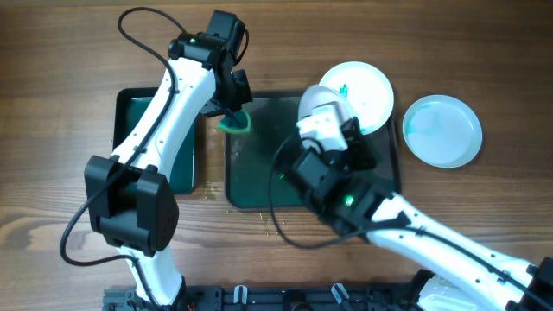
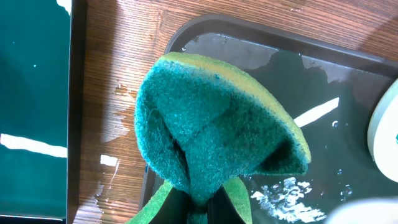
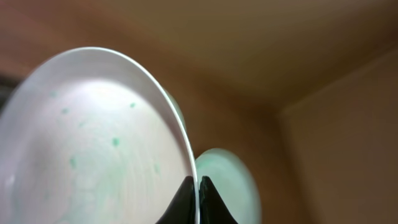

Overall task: Clean dirty plates on tray and stack at the side
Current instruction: 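Lift the cleaned plate with the right gripper and carry it right, then lower the plate onto the first cleaned plate and release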

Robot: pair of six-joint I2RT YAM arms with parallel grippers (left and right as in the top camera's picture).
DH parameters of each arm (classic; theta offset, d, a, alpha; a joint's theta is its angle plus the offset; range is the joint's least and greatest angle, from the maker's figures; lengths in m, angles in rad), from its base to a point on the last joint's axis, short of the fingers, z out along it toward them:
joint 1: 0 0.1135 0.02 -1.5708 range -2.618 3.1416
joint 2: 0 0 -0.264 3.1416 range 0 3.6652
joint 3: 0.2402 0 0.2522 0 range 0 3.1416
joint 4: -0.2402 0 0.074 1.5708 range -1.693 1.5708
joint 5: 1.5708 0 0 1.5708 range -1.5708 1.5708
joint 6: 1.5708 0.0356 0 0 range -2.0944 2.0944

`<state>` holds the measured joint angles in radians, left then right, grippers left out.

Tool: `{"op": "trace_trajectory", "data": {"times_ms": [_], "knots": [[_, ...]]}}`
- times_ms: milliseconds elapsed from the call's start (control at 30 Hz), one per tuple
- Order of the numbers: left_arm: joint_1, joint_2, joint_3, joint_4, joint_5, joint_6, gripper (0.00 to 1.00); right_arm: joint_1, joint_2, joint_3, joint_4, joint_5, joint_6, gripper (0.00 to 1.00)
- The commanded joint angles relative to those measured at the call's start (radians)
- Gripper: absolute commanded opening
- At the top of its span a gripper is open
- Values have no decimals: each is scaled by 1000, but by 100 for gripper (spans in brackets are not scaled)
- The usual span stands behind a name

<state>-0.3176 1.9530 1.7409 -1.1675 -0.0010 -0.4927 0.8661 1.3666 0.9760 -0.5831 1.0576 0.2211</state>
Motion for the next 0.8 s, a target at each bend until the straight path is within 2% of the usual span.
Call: {"op": "trace_trajectory", "data": {"times_ms": [0, 167, 300, 367, 500, 600, 767], "knots": [[5, -10, 11, -2, 12, -13, 4, -181, -18, -4, -24, -492, 235, 4], [5, -10, 11, -1, 11, -13, 4, -488, -21, -4, -16, -946, 227, 4], [5, -10, 11, -1, 11, -13, 4, -741, -21, -4, -24, -1215, 209, 4], [5, -10, 11, -1, 12, -13, 4, -865, -21, -4, -35, -1289, 198, 4], [5, -10, 11, -1, 11, -13, 4, -1072, -20, -4, -84, -1294, 185, 4], [5, -10, 11, -1, 11, -13, 4, -1212, -20, -7, -116, -1217, 181, 4], [5, -10, 11, -1, 12, -13, 4, -1353, -15, -35, -110, -1067, 232, 4]]}}
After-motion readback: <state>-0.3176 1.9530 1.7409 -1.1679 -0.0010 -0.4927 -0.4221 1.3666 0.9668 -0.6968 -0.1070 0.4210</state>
